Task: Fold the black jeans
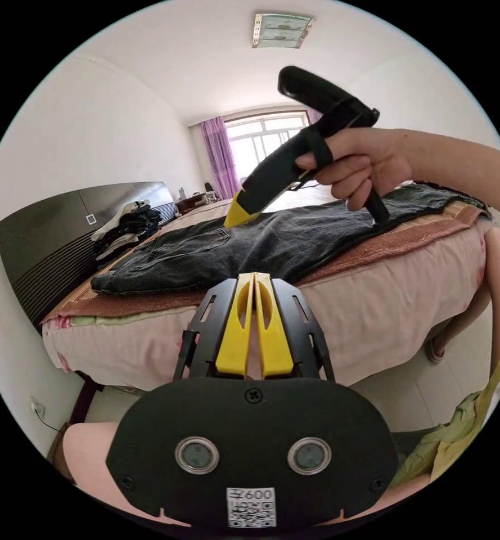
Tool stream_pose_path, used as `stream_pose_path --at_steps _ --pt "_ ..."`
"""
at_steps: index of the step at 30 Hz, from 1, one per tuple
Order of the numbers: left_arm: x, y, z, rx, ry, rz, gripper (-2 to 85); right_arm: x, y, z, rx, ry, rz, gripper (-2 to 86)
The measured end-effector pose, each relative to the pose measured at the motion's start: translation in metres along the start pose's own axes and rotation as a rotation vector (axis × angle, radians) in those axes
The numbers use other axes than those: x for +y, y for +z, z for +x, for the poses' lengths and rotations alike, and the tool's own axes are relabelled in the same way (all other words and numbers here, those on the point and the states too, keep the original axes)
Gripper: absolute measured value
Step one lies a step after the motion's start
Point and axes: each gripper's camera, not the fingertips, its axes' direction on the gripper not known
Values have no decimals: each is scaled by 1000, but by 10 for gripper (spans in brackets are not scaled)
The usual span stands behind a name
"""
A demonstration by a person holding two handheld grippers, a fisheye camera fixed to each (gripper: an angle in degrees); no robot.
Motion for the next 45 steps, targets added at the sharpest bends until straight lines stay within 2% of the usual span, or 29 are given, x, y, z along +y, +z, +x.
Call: stream_pose_path --at_steps 2,6,9,13,14,15,16,17,20,22,25,27,29,31,32,34,36,37,40,41,43,45 --pt "7 4 -3 26 -23 15 2 -17 -7 65 -201 183 -116 -8" --pt "19 14 5 16 -12 39 1 -35 -38 138 -257 392 -105 -9" --pt "27 21 4 28 -53 49 2 -47 -80 194 -271 588 8 -9" --pt "34 29 10 7 -56 58 1 -48 -156 242 -67 799 302 -9" --pt "36 32 10 10 -58 61 1 -51 -175 238 -20 754 419 -9" --pt "38 34 10 15 -57 65 1 -54 -181 232 -5 700 456 -9" --pt "40 37 10 19 -60 69 1 -67 -184 218 -26 534 449 -8" --pt "41 39 10 20 -63 72 1 -86 -173 206 -128 367 304 -9" --pt "46 45 10 21 -75 81 2 -112 -125 183 -326 196 -114 -9" --pt "48 51 8 32 -80 83 2 -112 -118 175 -381 136 -158 -9" --pt "50 56 7 38 -77 86 2 -107 -123 199 -334 235 -194 -9" --pt "53 61 7 39 -79 93 1 -104 -142 221 -325 340 -110 -9" --pt "55 65 6 42 -84 96 1 -94 -188 242 -96 501 139 -9" --pt "55 70 6 37 -81 96 0 -78 -219 254 27 630 324 -9" --pt "55 71 6 36 -82 95 0 -68 -230 258 58 701 381 -9" --pt "55 76 6 32 -97 91 0 -63 -239 249 123 660 404 -9" --pt "55 79 7 21 -102 89 0 -68 -237 228 104 474 380 -9" --pt "55 81 7 16 -108 90 0 -73 -228 211 3 310 314 -9" --pt "55 86 7 12 -109 91 1 -80 -185 188 -251 176 -35 -9" --pt "55 87 7 12 -106 90 1 -77 -173 181 -205 142 -141 -9" --pt "54 91 7 11 -89 82 1 -70 -183 188 -199 156 -85 -8" --pt "53 94 4 15 -83 78 1 -59 -200 209 -176 280 -16 -8"
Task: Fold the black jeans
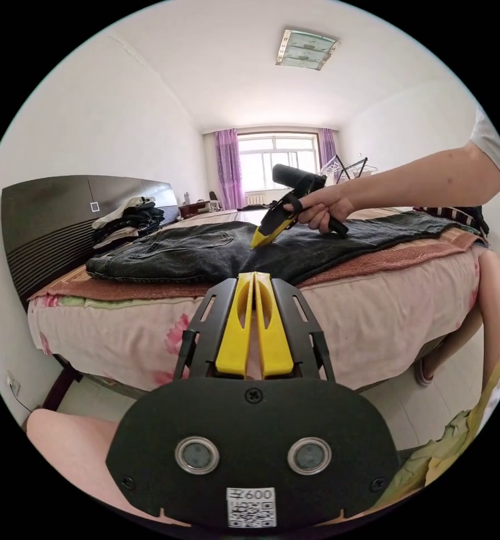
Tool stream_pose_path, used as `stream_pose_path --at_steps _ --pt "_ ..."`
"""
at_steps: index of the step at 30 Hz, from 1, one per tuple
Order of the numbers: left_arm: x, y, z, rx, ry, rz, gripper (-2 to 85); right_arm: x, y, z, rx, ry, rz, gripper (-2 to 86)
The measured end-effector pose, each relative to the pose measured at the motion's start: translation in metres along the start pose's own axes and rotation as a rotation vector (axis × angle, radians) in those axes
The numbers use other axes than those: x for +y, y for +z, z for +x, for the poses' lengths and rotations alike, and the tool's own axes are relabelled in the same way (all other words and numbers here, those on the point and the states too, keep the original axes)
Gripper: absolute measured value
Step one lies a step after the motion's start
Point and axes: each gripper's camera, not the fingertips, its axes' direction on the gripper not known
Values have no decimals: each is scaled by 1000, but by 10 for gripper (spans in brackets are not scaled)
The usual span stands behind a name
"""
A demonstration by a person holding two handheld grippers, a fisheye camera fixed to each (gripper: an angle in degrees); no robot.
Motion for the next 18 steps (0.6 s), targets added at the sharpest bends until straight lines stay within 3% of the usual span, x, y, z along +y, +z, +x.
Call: stream_pose_path --at_steps 2,7,9,13,16,18 --pt "0 2 -2 2 0 0 0 19 -37 28 48 177 205 -9" --pt "2 9 -7 5 -20 14 0 74 -80 41 152 293 498 -9" --pt "4 11 -10 8 -34 24 0 80 -82 28 193 209 500 -9" --pt "6 15 -15 13 -53 36 1 70 -60 15 29 33 302 -9" --pt "5 18 -18 17 -46 34 1 71 -49 27 -13 61 266 -9" --pt "5 20 -21 22 -47 36 1 80 -52 41 107 166 313 -9"
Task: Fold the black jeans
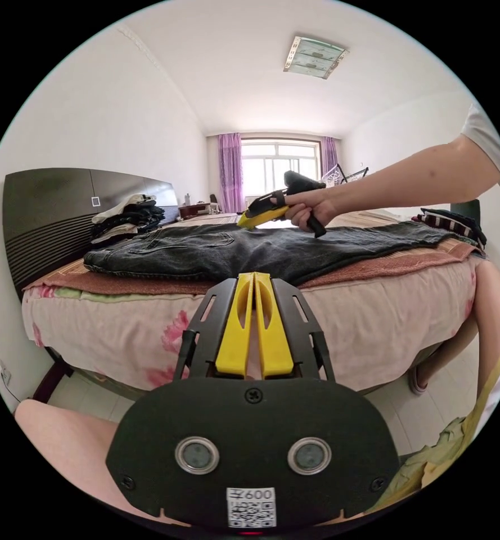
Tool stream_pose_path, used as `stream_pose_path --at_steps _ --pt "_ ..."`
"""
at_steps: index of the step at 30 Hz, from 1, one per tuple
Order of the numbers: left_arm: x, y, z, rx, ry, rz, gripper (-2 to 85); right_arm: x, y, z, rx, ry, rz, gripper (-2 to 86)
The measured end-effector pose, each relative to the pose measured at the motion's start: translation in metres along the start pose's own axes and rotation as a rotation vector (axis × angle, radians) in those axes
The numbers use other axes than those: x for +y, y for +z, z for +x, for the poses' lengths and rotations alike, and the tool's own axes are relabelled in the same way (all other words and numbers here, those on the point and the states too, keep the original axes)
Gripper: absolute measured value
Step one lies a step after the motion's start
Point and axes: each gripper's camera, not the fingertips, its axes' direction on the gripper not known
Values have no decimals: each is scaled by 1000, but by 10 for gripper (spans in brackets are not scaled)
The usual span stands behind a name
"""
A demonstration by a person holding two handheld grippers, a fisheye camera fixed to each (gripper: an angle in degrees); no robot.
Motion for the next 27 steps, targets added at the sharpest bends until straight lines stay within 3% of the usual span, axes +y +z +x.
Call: stream_pose_path --at_steps 4,9,11,15,21,27 --pt "1 3 -5 7 -4 7 1 30 -26 30 94 215 251 -9" --pt "0 7 -10 13 2 9 1 45 -45 31 137 58 147 -9" --pt "0 8 -12 14 -6 14 1 62 -59 36 48 -26 89 -9" --pt "1 10 -17 15 -18 20 1 89 -71 66 84 34 -74 -9" --pt "0 13 -23 22 -26 24 1 167 -156 136 91 153 71 -9" --pt "0 15 -30 35 -67 31 2 266 -253 188 229 233 154 -8"
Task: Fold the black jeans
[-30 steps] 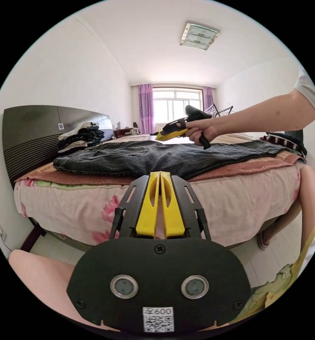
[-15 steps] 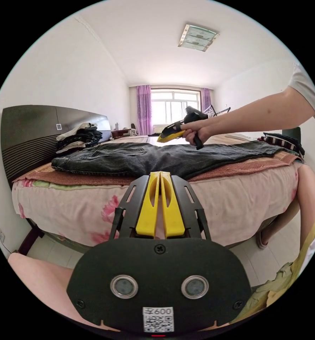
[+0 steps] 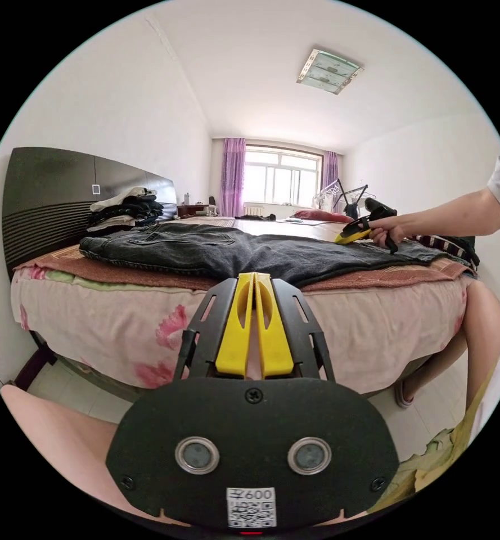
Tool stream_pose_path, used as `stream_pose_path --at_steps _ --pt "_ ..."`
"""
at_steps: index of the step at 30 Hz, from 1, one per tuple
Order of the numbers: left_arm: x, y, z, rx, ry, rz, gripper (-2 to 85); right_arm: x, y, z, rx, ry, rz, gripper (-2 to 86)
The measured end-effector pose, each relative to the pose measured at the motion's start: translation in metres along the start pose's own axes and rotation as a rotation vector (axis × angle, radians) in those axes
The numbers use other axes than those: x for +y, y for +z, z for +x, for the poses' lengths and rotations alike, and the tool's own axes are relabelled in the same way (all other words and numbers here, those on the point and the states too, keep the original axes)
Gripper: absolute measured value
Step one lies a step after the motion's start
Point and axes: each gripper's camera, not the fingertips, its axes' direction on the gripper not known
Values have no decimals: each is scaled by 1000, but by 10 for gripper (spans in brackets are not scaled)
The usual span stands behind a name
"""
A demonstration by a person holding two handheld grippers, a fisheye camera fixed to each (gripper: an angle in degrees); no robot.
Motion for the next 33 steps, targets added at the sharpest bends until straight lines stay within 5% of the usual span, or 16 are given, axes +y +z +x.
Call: stream_pose_path --at_steps 16,25,33 --pt "-8 6 1 -35 -16 -42 1 170 -187 146 752 177 293 -8" --pt "-5 7 -5 -12 -32 -46 2 148 -55 149 430 -112 101 -9" --pt "-3 6 -10 30 22 -65 2 169 -104 259 434 172 237 -9"
